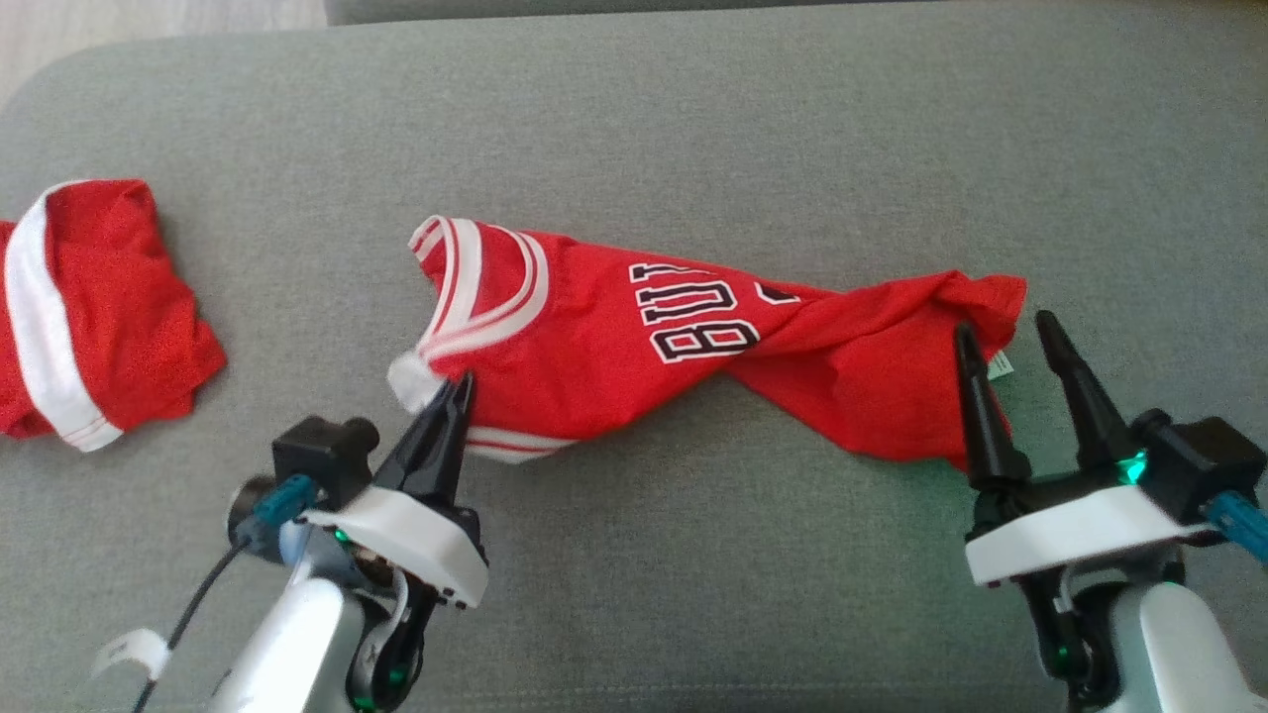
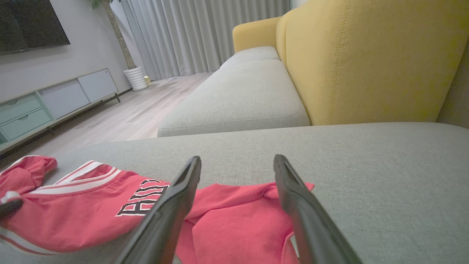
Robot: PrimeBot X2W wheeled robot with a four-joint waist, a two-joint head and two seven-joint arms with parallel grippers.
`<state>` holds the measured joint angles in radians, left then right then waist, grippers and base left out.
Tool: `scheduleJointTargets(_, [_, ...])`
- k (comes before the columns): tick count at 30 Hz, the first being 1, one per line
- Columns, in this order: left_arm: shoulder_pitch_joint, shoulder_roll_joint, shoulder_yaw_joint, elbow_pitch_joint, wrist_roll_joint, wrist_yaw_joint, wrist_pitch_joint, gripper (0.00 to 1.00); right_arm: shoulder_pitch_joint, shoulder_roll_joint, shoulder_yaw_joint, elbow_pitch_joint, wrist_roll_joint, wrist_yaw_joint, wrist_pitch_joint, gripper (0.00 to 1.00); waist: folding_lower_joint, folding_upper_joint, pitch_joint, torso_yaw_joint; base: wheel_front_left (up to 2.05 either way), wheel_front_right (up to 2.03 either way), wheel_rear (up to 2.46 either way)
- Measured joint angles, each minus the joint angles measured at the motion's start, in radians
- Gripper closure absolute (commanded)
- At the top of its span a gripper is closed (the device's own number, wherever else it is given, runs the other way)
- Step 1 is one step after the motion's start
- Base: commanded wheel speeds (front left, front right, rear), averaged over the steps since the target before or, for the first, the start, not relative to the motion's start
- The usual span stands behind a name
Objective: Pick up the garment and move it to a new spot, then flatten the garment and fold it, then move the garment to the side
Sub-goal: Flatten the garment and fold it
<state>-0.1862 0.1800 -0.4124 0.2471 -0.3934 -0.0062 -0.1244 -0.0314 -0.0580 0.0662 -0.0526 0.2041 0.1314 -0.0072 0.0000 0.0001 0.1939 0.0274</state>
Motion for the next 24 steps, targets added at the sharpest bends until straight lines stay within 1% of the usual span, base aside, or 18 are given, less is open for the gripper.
scheduleJointTargets(6, [0.086,0.056,-0.013,-0.299,0.008,0.022,0.087,1.0,0.005,0.004,-0.037,-0.001,0.0,0.0,0.0,0.0,0.0,0.0,-0.023,0.021,0.0,0.0,0.0])
scheduleJointTargets(7, [0.086,0.056,-0.013,-0.299,0.008,0.022,0.087,1.0,0.005,0.004,-0.037,-0.001,0.0,0.0,0.0,0.0,0.0,0.0,-0.023,0.021,0.0,0.0,0.0])
scheduleJointTargets(12, [0.159,0.078,-0.027,-0.512,-0.015,0.033,0.16,1.0,0.014,0.006,-0.053,-0.002,0.007,0.0,0.0,0.0,0.0,0.0,-0.042,0.033,0.0,0.0,0.0])
scheduleJointTargets(14, [0.167,0.084,-0.027,-0.574,-0.029,0.035,0.183,1.0,0.024,0.008,-0.055,-0.002,0.008,0.0,0.0,0.0,0.0,0.0,-0.05,0.034,0.0,0.0,0.0])
scheduleJointTargets(15, [0.167,0.086,-0.026,-0.597,-0.031,0.043,0.186,1.0,0.028,0.009,-0.058,-0.002,0.011,0.0,0.0,0.0,0.0,0.0,-0.054,0.034,0.0,0.0,0.0])
scheduleJointTargets(17, [0.166,0.087,-0.013,-0.621,-0.048,0.052,0.198,1.0,0.029,0.009,-0.062,-0.002,0.018,0.0,0.0,0.0,0.0,0.0,-0.056,0.03,0.0,0.0,0.0])
scheduleJointTargets(19, [0.163,0.086,0.01,-0.599,-0.057,0.062,0.199,1.0,0.029,0.01,-0.062,-0.004,0.025,0.0,0.004,0.0,0.0,0.0,-0.055,0.022,0.0,0.0,0.0])
scheduleJointTargets(24, [0.101,0.065,0.054,-0.432,-0.091,0.076,0.187,1.0,0.025,0.01,-0.05,-0.005,0.035,0.0,0.004,0.0,0.0,0.0,-0.043,-0.007,0.0,0.0,0.0])
